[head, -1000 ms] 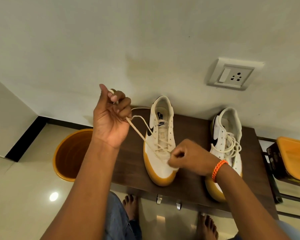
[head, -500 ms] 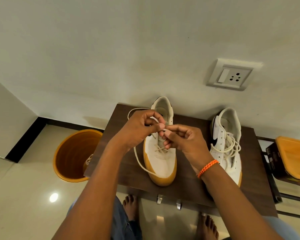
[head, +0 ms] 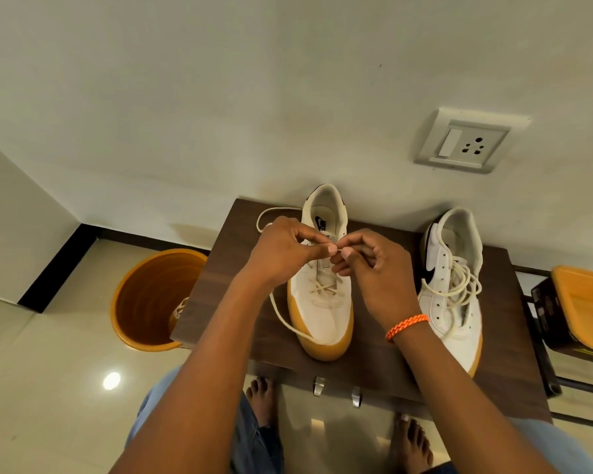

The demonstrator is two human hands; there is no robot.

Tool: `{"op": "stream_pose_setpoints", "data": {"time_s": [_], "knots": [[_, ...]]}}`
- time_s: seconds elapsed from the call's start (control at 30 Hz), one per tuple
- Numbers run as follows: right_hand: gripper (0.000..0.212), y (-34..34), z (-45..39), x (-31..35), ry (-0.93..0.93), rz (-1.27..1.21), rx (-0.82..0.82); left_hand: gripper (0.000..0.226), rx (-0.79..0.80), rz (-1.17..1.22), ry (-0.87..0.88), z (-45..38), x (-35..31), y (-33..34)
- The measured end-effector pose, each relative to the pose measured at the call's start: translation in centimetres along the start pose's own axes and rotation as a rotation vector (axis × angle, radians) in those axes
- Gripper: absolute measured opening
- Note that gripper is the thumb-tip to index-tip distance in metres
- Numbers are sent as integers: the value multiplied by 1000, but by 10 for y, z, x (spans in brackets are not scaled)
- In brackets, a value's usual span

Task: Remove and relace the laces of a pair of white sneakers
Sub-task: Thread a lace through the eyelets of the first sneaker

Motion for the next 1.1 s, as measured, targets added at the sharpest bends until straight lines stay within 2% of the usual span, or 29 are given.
{"op": "stream_pose_setpoints", "data": {"time_s": [0.1, 0.2, 0.33, 0.47, 0.57, 0.67, 0.87, 1.1], "knots": [[13, 1, 0, -3, 56, -12, 36, 12, -53, -32, -28, -2, 2, 3], [25, 3, 1, -9, 132, 0, 51, 8, -107, -275, -104, -3, 5, 9], [29, -3, 3, -19, 241, 56, -44, 12, -176, -512, -182, 2, 4, 11], [32, -7, 2, -26, 284, 77, -68, 12, -141, -619, -148, 6, -3, 24], [33, -5, 3, -31, 332, 105, 4, 7, -90, -551, -173, 4, -2, 32], [31, -2, 4, -34, 360, 86, 58, 11, -86, -456, -227, 1, 4, 34], [16, -2, 2, -36, 307, 136, 89, 14, -135, -291, -295, -4, 12, 40], [20, -1, 3, -38, 288, 160, 72, 13, -178, -55, -332, -9, 21, 47]]}}
Point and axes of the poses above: each hand's wrist, its own z-axis away from the middle knuckle, its own y-axis out of the palm, x = y × z, the point moved 4 cm from there along -z, towards the middle knuckle, and after that the axes turned 14 degrees about x, right-handed, at the moved point
